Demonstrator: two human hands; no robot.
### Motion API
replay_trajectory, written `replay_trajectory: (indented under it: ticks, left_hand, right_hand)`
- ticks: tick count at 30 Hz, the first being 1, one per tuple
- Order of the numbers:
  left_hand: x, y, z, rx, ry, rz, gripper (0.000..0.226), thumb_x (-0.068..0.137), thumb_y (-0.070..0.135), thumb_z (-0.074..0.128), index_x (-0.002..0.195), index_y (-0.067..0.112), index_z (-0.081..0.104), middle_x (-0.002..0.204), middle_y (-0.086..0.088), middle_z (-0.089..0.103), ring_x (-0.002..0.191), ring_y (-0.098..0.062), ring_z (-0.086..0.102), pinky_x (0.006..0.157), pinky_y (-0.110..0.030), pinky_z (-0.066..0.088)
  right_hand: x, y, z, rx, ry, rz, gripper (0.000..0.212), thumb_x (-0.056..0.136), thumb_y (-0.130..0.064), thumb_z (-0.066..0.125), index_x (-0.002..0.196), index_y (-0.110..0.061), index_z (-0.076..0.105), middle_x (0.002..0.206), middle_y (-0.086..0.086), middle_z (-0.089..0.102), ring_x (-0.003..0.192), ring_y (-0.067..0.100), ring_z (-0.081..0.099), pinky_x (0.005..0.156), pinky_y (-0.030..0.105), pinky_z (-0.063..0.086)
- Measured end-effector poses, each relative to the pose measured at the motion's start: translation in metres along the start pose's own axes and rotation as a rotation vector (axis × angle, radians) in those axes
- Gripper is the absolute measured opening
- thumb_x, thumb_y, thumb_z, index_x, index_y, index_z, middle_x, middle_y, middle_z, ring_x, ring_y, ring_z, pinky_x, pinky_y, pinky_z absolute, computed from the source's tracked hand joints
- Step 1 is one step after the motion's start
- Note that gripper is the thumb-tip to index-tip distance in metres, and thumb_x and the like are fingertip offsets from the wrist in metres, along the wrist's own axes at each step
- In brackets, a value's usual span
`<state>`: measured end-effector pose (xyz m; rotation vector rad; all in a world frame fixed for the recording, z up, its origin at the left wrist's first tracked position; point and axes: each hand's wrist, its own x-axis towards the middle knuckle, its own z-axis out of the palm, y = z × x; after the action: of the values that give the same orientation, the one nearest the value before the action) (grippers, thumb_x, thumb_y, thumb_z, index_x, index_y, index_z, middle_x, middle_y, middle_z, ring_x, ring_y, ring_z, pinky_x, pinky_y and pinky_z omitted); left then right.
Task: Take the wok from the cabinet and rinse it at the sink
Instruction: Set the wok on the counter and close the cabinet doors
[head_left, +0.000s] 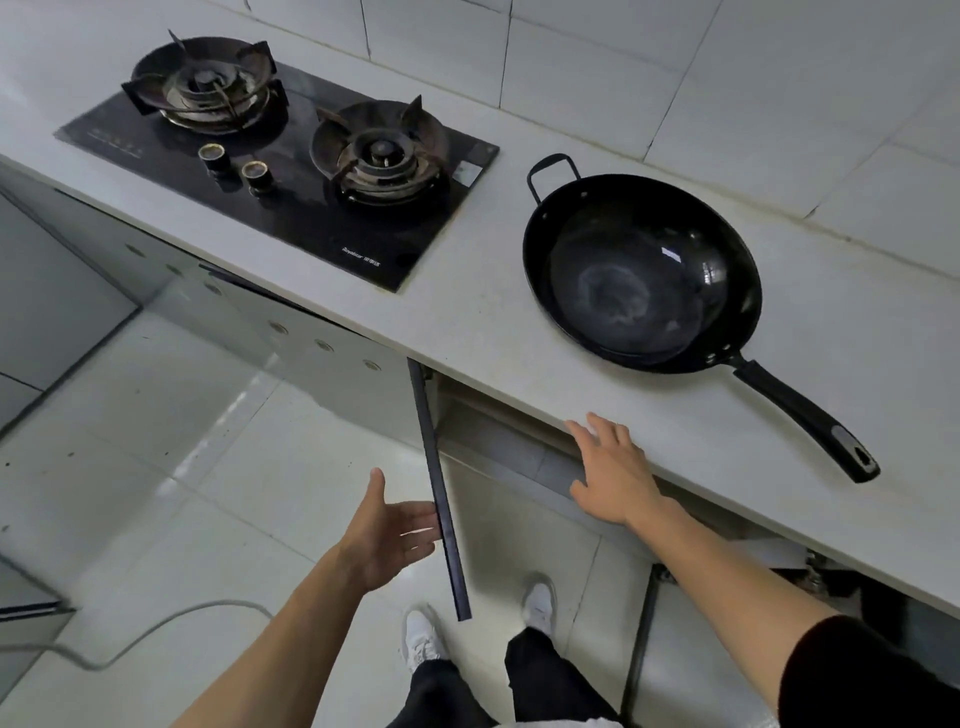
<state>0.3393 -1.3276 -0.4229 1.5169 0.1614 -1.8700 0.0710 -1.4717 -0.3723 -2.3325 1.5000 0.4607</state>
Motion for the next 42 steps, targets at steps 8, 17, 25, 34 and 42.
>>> replay_trajectory:
  ticks: [8,17,25,34,42]
  left_hand:
    - [0.026,-0.01,0.079,-0.29,-0.164,-0.025,0.101,0.087,0.081,0.018,0.129,-0.004,0.052,0.13,-0.023,0.06,0.121,-0.039,0.058,0.112,-0.05,0.037]
    - [0.051,0.001,0.141,-0.486,-0.188,-0.015,0.097,0.088,0.078,0.023,0.133,-0.003,0.05,0.13,-0.023,0.06,0.12,-0.04,0.057,0.112,-0.049,0.037]
    - [0.065,0.01,0.184,-0.702,-0.202,0.042,0.095,0.089,0.074,0.032,0.139,-0.007,0.042,0.142,-0.027,0.047,0.131,-0.042,0.047,0.116,-0.051,0.031]
    - [0.075,0.018,0.209,-0.812,-0.144,0.05,0.09,0.09,0.07,0.039,0.15,0.003,0.028,0.156,-0.023,0.028,0.144,-0.041,0.028,0.119,-0.051,0.025]
    - [0.061,0.024,0.203,-0.66,-0.185,0.089,0.089,0.091,0.069,0.037,0.154,0.009,0.017,0.16,-0.021,0.022,0.147,-0.038,0.024,0.119,-0.051,0.023]
  right_hand:
    - [-0.018,0.034,0.003,0.063,0.105,0.103,0.069,0.091,-0.031,0.058,0.148,-0.013,0.024,0.156,0.012,0.018,0.144,0.029,0.014,0.116,0.04,0.027]
    - [-0.016,0.054,-0.005,0.173,0.017,0.034,0.076,0.09,-0.024,0.063,0.151,-0.021,0.019,0.161,0.004,0.009,0.147,0.025,0.006,0.117,0.035,0.021]
    - [-0.011,0.063,-0.006,0.174,0.022,0.016,0.076,0.084,-0.012,0.061,0.15,-0.022,0.023,0.159,0.002,0.015,0.144,0.023,0.013,0.114,0.032,0.025]
    - [-0.014,0.061,-0.002,0.185,0.032,0.016,0.084,0.081,-0.01,0.066,0.15,-0.021,0.02,0.16,0.002,0.01,0.146,0.024,0.008,0.114,0.034,0.03]
    - [-0.014,0.061,-0.007,0.16,0.024,0.022,0.083,0.081,-0.011,0.067,0.149,-0.022,0.021,0.158,0.002,0.013,0.144,0.024,0.013,0.11,0.033,0.034]
